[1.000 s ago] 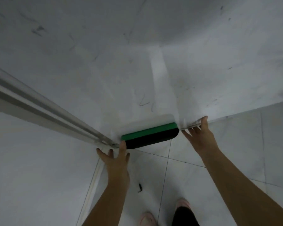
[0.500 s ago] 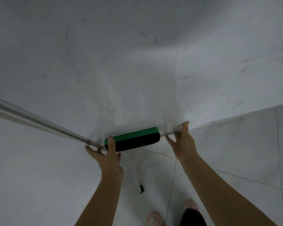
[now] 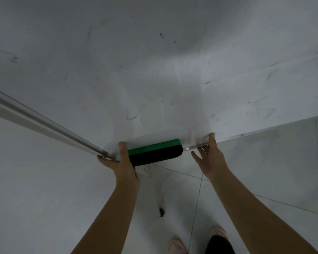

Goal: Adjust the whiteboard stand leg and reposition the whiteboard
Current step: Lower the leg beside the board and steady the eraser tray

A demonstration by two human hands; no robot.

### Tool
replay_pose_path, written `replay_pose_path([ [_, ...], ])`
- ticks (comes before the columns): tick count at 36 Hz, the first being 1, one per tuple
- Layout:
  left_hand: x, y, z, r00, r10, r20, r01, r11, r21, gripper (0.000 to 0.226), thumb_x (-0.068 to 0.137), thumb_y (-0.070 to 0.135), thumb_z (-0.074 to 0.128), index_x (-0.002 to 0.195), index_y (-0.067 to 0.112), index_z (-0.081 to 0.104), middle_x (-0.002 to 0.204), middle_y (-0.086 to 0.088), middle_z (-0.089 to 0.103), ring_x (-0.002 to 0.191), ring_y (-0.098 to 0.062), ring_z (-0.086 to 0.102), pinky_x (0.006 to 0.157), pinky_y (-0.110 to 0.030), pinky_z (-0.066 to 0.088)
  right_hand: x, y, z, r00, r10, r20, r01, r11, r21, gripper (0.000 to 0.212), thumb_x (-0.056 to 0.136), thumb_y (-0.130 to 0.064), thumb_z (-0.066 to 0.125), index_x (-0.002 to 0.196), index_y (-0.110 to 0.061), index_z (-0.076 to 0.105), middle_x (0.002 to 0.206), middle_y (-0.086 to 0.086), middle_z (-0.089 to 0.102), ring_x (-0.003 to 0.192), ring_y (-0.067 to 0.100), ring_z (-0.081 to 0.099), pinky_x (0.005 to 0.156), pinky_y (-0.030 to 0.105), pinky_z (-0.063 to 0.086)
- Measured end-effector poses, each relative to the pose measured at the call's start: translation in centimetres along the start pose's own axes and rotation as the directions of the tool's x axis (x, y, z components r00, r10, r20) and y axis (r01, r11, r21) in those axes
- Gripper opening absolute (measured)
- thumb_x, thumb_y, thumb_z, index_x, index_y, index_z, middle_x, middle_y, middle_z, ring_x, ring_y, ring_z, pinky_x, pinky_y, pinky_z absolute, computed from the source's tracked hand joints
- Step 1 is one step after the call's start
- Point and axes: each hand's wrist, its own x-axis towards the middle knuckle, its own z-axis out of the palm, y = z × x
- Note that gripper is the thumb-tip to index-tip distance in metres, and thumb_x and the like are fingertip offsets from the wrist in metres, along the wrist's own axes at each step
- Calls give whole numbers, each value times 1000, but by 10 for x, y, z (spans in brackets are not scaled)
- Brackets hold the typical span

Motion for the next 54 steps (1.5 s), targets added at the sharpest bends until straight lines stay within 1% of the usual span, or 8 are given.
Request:
replay_pose_path([
  [23,2,-14,-7,999,40,9,-40,998,55,81,84,32,56,136,42,-6,155,0,9,138,-20,25,115,-48,25,31,-39,-34,968,-193,-157,179,979,-98,68,90,-46,45,145,-16,20,147,14,33,131,30,39,103,46,41],
  [34,-35,53,-18,987,148,-70,-133,975,177,92,77,32,63,139,33,-5,156,-1,-1,141,-17,8,117,-43,13,-39,-51,-2,927,-340,-155,180,771,-611,66,90,-36,51,143,-7,25,146,15,34,130,32,38,108,45,33],
  [38,-64,119,-19,937,325,-126,-311,943,121,92,74,31,65,139,32,0,156,2,0,141,-25,12,116,-45,17,-113,-66,29,784,-606,135,475,446,-759,47,87,-15,59,130,-1,44,128,16,51,119,27,49,89,24,42],
  [43,-104,238,-20,759,638,-128,-640,768,31,96,72,20,72,139,32,4,152,8,7,139,-15,17,113,-33,22,-202,-106,96,376,-725,576,827,-18,-562,58,70,-79,38,110,-39,50,108,-21,53,101,-13,47,91,-9,30],
  [46,-129,315,-23,521,845,-121,-854,517,-58,82,62,39,63,125,44,11,142,11,16,132,8,19,112,-15,22,-249,-143,147,-4,-659,752,819,-434,-376,63,85,-64,31,119,-13,44,127,8,45,128,-6,26,107,0,15],
  [49,-156,382,-22,382,922,-55,-921,375,-107,76,66,38,59,125,38,11,139,6,22,132,-2,26,110,-18,28,-285,-177,202,-266,-586,766,719,-649,-247,60,87,-61,31,133,-22,32,151,2,18,142,2,0,116,24,5],
  [51,-170,420,-19,347,937,24,-934,348,-79,83,69,36,63,133,30,11,136,6,26,131,-8,30,112,-28,30,-306,-195,236,-355,-527,772,618,-752,-228,65,86,-65,28,142,-34,15,157,-7,-5,143,12,-10,114,44,5],
  [54,-180,463,-12,385,917,105,-923,383,39,89,73,33,69,140,17,12,144,0,29,130,-16,33,113,-37,27,-334,-213,280,-303,-517,800,504,-800,-326,78,83,-71,18,140,-19,22,150,18,12,139,32,1,100,67,15],
])
